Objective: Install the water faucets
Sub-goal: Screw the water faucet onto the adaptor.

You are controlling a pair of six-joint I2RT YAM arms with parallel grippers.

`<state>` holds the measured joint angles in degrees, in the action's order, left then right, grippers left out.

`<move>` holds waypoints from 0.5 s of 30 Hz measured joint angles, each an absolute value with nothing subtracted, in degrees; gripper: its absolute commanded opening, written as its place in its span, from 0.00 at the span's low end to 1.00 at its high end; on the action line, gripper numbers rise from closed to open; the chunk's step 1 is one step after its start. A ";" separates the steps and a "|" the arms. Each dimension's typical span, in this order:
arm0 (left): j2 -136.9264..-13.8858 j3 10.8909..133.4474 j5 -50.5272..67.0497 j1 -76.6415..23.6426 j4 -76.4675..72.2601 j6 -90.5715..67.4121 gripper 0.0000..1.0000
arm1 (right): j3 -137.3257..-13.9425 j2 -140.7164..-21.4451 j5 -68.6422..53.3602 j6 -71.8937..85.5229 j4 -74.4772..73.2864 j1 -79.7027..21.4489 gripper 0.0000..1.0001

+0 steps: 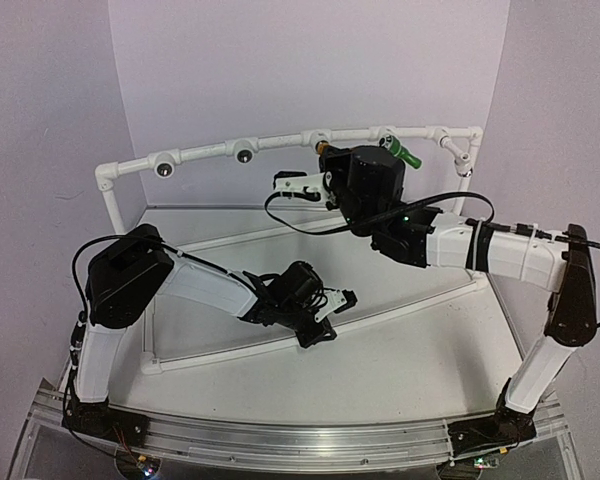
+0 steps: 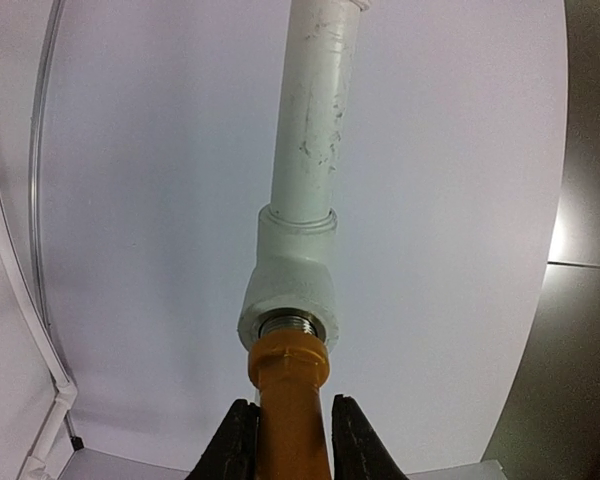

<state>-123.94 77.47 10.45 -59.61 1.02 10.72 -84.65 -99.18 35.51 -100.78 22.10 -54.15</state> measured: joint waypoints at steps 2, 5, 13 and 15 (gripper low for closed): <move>-123.94 77.47 10.35 -59.61 0.98 10.74 0.00 | -84.85 -99.38 35.73 -100.09 22.03 -54.17 0.00; -123.96 77.47 10.31 -59.61 0.97 10.74 0.00 | -85.15 -99.53 35.96 -98.95 21.83 -54.18 0.00; -123.94 77.47 10.20 -59.55 0.95 10.89 0.00 | -86.57 -100.50 36.99 -96.29 21.48 -54.30 0.00; -123.94 77.47 10.10 -59.55 0.93 10.94 0.00 | -86.65 -100.61 37.12 -95.59 21.39 -54.30 0.00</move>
<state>-123.94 77.47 10.10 -59.55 0.93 10.94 -86.65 -100.61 37.12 -95.59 21.39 -54.30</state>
